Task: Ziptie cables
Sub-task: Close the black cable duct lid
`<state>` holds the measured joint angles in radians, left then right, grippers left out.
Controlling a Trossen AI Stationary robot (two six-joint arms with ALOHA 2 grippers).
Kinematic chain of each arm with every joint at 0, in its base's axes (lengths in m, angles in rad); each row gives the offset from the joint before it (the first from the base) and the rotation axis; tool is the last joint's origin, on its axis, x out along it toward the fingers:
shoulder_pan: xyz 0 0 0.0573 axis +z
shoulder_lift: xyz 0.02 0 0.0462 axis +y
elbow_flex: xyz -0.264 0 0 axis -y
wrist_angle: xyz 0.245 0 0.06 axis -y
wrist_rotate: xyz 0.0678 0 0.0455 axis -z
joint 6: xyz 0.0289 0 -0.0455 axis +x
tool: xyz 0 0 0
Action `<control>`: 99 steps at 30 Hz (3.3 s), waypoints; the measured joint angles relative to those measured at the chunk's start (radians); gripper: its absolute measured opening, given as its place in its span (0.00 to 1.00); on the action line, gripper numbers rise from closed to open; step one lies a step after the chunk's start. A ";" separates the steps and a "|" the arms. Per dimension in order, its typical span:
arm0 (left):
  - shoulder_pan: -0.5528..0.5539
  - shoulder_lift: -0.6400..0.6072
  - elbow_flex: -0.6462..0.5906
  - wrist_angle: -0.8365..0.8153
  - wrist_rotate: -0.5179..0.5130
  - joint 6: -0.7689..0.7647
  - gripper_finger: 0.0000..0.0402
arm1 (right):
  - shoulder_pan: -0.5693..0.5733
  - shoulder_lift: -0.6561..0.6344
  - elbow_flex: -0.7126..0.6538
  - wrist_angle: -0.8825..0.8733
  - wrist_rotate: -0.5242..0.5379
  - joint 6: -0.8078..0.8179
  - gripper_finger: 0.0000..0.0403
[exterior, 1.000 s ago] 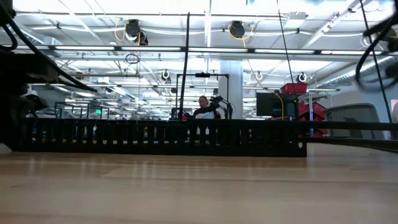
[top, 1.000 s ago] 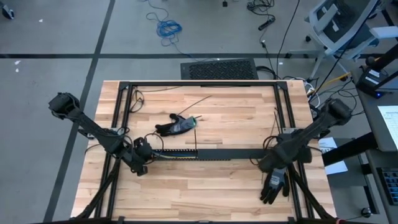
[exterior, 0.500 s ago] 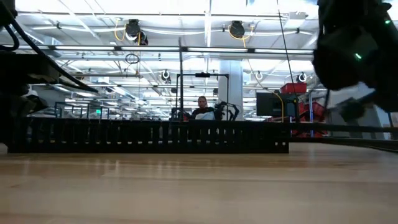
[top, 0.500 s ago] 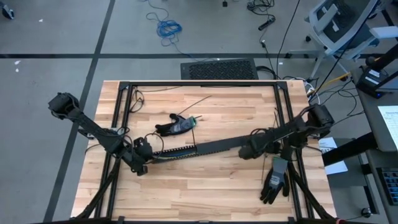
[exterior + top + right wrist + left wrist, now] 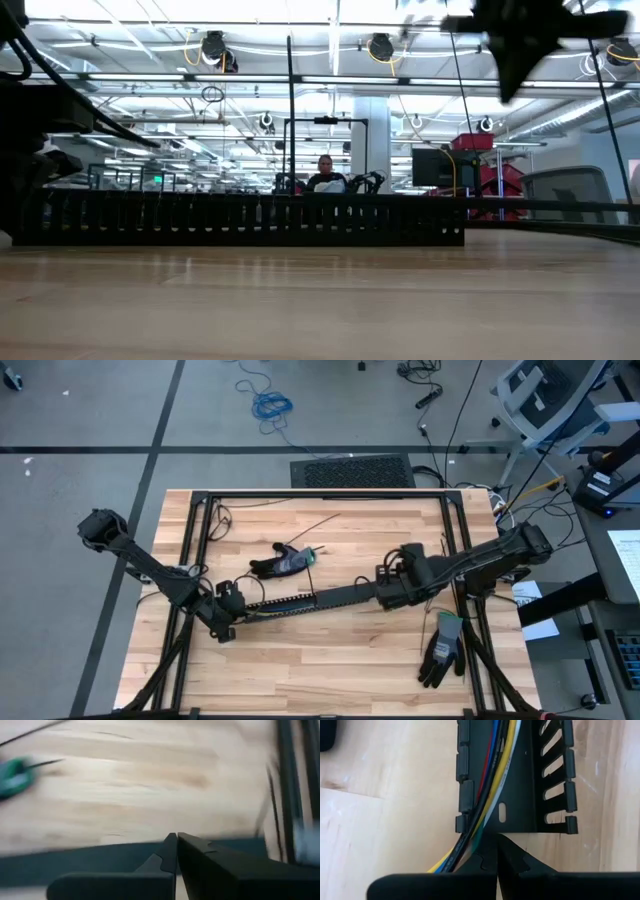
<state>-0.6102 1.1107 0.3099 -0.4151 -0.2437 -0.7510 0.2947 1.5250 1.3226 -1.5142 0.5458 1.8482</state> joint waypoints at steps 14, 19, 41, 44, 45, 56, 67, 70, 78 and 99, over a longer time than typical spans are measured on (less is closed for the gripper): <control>-0.155 0.003 0.224 -0.192 0.200 -0.009 0.00 | -0.039 0.000 0.186 0.089 -0.084 -0.955 0.00; -0.144 0.001 0.396 -0.288 -0.151 0.097 0.00 | -0.008 0.000 0.186 -0.030 -0.080 -0.871 0.03; 0.667 0.382 0.791 -0.420 0.407 0.819 0.38 | 0.186 -0.009 0.059 -0.057 -0.087 -0.783 0.68; 0.659 0.461 0.800 -0.412 0.503 0.768 0.38 | 0.231 -0.009 0.046 -0.057 -0.089 -0.715 0.69; 0.655 0.473 0.805 -0.401 0.532 0.760 0.38 | 0.242 -0.008 0.042 -0.055 -0.087 -0.699 0.69; 0.600 0.534 0.812 -0.336 0.348 0.727 0.37 | 0.279 -0.009 0.018 -0.057 -0.101 -0.656 0.68; 0.576 0.590 0.792 -0.275 0.333 0.601 0.37 | 0.279 -0.009 0.018 -0.057 -0.101 -0.656 0.68; 0.574 0.608 0.790 -0.262 0.385 0.544 0.37 | 0.279 -0.009 0.018 -0.057 -0.100 -0.659 0.68; 0.561 0.603 0.806 -0.271 0.350 0.514 0.37 | 0.271 -0.009 0.018 -0.057 -0.063 -0.661 0.68; 0.555 0.642 0.853 -0.296 0.303 0.522 0.37 | 0.234 -0.009 0.019 -0.058 -0.044 -0.711 0.68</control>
<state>-0.0553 1.7526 1.1633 -0.7115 0.0598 -0.2291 0.5289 1.5162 1.3415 -1.5719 0.5020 1.1373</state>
